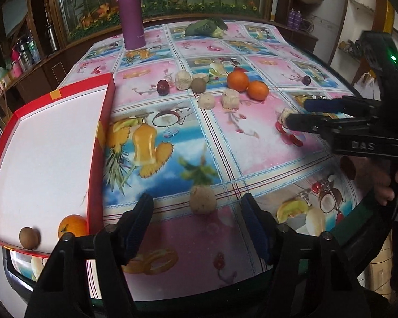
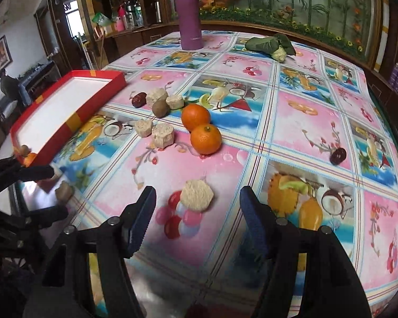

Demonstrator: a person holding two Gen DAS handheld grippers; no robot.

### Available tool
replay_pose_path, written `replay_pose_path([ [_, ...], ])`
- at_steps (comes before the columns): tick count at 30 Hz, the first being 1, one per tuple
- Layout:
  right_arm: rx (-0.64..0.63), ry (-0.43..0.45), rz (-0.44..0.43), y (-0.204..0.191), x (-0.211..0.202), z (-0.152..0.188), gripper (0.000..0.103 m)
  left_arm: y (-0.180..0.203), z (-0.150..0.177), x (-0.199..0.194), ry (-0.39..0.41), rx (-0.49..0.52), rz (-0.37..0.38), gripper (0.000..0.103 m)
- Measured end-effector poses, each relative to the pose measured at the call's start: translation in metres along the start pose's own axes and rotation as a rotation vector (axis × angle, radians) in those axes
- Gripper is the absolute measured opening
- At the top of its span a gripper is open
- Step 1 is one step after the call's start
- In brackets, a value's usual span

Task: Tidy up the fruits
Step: 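Grasp a round beige cake with the right tool while the left tool grasps another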

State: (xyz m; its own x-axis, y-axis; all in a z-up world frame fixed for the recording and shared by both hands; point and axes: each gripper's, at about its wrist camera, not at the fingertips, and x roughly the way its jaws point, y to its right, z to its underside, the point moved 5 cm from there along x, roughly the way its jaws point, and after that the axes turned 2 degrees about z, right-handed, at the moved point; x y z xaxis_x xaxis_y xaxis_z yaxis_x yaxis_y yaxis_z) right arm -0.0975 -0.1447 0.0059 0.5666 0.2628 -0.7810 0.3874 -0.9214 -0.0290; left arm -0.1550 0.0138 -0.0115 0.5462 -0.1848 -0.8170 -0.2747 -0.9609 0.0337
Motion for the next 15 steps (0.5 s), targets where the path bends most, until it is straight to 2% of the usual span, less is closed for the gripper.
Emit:
replay_pose_path([
  [3,-0.001,-0.017,0.022,0.0,0.006,-0.001,0.056,-0.001,0.001,0.003,-0.004,-0.016,0.019,0.061],
  [5,0.005,-0.041,0.027,0.001,0.01,0.001,0.048,-0.003,0.0,0.007,-0.015,-0.031,0.034,0.049],
  [8,0.025,-0.065,0.028,0.004,0.015,0.002,0.04,-0.004,-0.001,0.008,-0.009,-0.035,0.039,0.043],
  [14,0.017,-0.064,0.038,0.002,0.015,0.002,0.03,0.0,-0.003,0.009,0.0,-0.018,0.059,0.021],
  [15,0.016,-0.065,0.038,0.002,0.015,0.002,0.03,0.0,-0.003,0.009,0.002,-0.013,0.06,0.021],
])
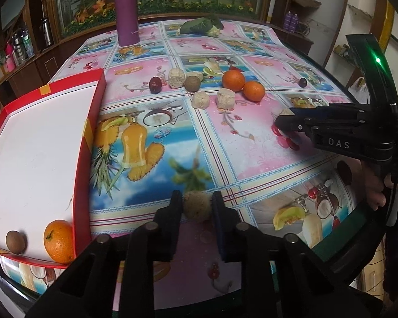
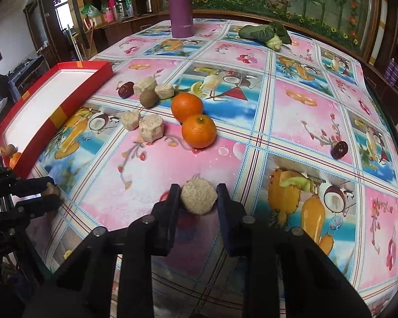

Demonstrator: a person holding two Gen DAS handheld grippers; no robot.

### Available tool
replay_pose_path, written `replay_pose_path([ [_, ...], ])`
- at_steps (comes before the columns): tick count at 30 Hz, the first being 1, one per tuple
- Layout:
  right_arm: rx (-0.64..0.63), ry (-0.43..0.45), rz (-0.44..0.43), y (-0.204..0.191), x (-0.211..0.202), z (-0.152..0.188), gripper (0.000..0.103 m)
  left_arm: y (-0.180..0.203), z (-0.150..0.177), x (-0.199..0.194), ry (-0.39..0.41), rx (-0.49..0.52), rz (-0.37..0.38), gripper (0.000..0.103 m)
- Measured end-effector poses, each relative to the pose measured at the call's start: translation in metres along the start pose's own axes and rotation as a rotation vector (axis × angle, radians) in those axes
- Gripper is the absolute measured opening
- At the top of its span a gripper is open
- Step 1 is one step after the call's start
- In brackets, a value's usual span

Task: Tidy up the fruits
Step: 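Grasp a round beige cake with the right tool while the left tool grasps another, then carry the beige cake into the tray and release while the left tool releases its cake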

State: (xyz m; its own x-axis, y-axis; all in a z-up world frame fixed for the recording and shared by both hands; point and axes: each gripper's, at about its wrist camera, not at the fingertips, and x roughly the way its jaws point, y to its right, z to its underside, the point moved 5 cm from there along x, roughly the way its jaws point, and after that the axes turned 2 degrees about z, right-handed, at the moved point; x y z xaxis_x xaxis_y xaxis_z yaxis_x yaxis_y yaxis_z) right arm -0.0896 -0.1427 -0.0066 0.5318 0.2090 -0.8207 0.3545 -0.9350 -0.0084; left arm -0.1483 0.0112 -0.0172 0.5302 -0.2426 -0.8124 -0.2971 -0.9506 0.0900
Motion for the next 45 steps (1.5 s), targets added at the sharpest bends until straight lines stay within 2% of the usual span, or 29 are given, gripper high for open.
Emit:
replay_pose_path([
  [7,0.007,0.021,-0.034,-0.008,-0.009,0.0,0.03,-0.001,-0.001,-0.006,0.024,-0.007,0.012,0.021],
  [12,-0.01,0.071,-0.114,-0.035,-0.027,-0.018,0.03,-0.014,-0.015,-0.036,0.112,-0.025,-0.026,0.021],
  [17,-0.026,0.12,-0.203,-0.08,-0.035,-0.049,0.03,-0.062,-0.026,-0.081,0.234,-0.125,-0.129,0.021],
  [20,-0.041,0.148,-0.263,-0.117,-0.035,-0.068,0.03,-0.104,-0.023,-0.095,0.263,-0.203,-0.227,0.021],
  [23,-0.077,0.161,-0.302,-0.156,-0.027,-0.086,0.03,-0.15,-0.017,-0.1,0.261,-0.282,-0.289,0.021],
  [26,-0.105,0.12,-0.342,-0.195,-0.009,-0.1,0.03,-0.188,-0.013,-0.097,0.23,-0.336,-0.348,0.021],
  [31,-0.153,0.055,-0.324,-0.243,0.024,-0.111,0.03,-0.227,-0.007,-0.08,0.188,-0.394,-0.373,0.021],
  [34,-0.153,0.004,-0.324,-0.258,0.042,-0.11,0.03,-0.236,0.0,-0.068,0.148,-0.409,-0.382,0.021],
  [39,-0.155,-0.056,-0.306,-0.261,0.062,-0.104,0.03,-0.239,0.008,-0.057,0.105,-0.4,-0.381,0.021],
  [43,-0.177,-0.066,-0.28,-0.261,0.062,-0.097,0.03,-0.24,0.014,-0.055,0.083,-0.398,-0.438,0.022],
  [45,-0.183,-0.072,-0.279,-0.259,0.059,-0.095,0.031,-0.236,0.015,-0.057,0.072,-0.395,-0.486,0.031],
])
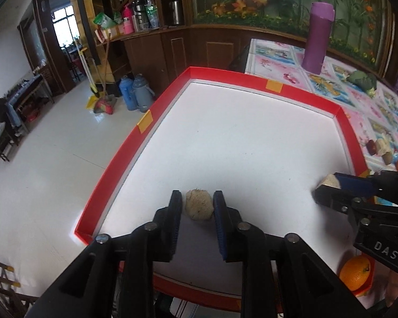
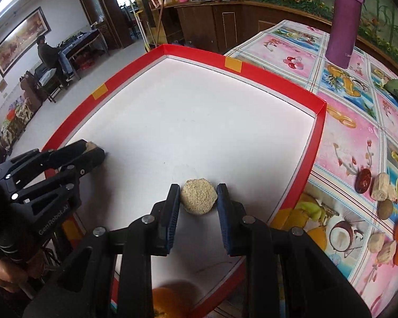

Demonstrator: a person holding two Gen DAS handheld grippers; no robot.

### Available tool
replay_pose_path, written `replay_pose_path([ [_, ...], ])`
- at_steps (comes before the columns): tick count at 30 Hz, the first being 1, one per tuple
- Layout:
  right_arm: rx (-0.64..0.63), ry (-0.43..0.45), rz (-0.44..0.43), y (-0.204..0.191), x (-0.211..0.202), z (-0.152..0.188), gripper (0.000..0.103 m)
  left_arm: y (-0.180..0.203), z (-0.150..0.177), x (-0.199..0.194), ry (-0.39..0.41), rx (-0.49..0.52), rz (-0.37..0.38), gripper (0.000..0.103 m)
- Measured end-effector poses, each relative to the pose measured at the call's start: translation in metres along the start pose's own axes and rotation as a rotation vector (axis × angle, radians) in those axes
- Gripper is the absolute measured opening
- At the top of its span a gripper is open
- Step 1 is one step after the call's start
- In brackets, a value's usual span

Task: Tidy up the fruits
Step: 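Carry the beige cake into the tray and release while the left tool releases its cake, then move both tools back over the fruit on the tablecloth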

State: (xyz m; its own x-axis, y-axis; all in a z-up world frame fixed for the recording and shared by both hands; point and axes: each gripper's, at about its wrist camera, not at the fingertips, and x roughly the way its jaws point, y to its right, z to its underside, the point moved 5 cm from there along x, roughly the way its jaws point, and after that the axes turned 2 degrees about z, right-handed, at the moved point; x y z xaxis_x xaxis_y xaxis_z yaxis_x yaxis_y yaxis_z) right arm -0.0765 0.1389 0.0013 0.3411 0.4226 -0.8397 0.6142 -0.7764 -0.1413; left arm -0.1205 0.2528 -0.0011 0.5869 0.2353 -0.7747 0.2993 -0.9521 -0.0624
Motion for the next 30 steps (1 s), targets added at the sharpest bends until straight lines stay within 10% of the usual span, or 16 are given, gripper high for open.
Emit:
replay_pose_path([
  [5,0.046,0.094,-0.028,0.016,-0.031,0.004,0.044,0.011,0.003,-0.019,0.044,0.029,-0.053,0.052],
  [30,0.216,0.329,0.239,0.163,-0.178,0.123,0.061,0.132,-0.005,-0.086,0.166,0.262,-0.031,0.075],
])
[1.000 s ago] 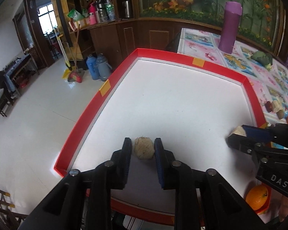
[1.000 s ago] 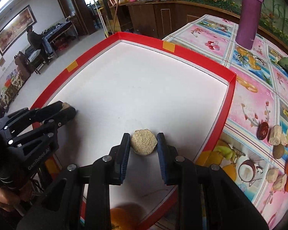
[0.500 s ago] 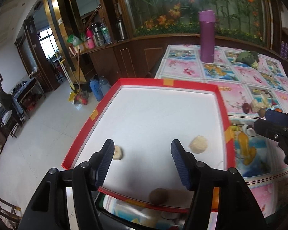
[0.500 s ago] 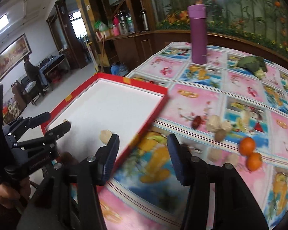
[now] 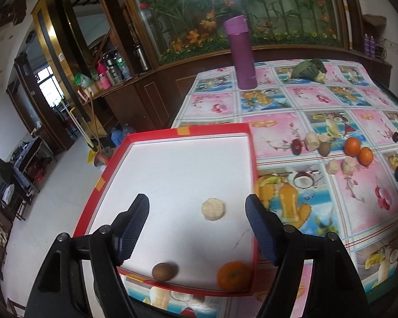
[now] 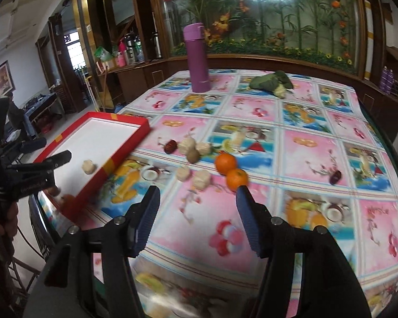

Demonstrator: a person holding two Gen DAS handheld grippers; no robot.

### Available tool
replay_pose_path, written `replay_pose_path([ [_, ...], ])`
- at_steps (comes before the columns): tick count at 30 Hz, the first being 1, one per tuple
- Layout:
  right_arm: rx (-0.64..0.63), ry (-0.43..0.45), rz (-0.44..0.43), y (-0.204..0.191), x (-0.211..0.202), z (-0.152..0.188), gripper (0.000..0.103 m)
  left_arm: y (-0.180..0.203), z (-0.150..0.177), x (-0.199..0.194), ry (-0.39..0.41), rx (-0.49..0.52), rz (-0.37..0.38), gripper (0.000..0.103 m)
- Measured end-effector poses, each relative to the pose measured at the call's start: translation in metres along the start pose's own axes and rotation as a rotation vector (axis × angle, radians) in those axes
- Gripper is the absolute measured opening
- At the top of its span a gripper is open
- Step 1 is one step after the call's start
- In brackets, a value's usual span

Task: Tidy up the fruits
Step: 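Move both tools back over the fruit on the tablecloth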

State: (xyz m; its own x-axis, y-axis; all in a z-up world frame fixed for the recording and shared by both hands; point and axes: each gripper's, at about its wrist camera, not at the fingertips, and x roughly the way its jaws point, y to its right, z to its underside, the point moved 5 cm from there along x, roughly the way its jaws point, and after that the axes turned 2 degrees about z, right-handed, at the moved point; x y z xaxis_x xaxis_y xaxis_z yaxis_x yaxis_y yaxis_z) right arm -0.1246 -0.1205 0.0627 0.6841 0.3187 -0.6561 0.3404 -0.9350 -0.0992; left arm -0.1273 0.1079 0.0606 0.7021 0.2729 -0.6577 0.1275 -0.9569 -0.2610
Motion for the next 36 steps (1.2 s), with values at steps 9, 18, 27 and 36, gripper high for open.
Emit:
replay_pose_path([
  [9,0.025,-0.043,0.09,0.048,-0.023,0.039,0.061,0.033,-0.01,-0.004,0.007,0.057,0.025,0.075],
  [18,0.087,-0.09,0.093,0.073,-0.039,0.081,0.061,0.058,-0.006,-0.002,-0.011,0.108,0.064,0.075],
  [27,0.069,-0.134,0.025,0.059,-0.036,0.095,0.061,0.081,0.01,0.004,-0.061,0.142,0.133,0.075],
  [36,-0.023,-0.188,0.1,0.047,-0.016,0.098,0.02,0.069,0.008,0.012,-0.092,0.104,0.154,0.075],
])
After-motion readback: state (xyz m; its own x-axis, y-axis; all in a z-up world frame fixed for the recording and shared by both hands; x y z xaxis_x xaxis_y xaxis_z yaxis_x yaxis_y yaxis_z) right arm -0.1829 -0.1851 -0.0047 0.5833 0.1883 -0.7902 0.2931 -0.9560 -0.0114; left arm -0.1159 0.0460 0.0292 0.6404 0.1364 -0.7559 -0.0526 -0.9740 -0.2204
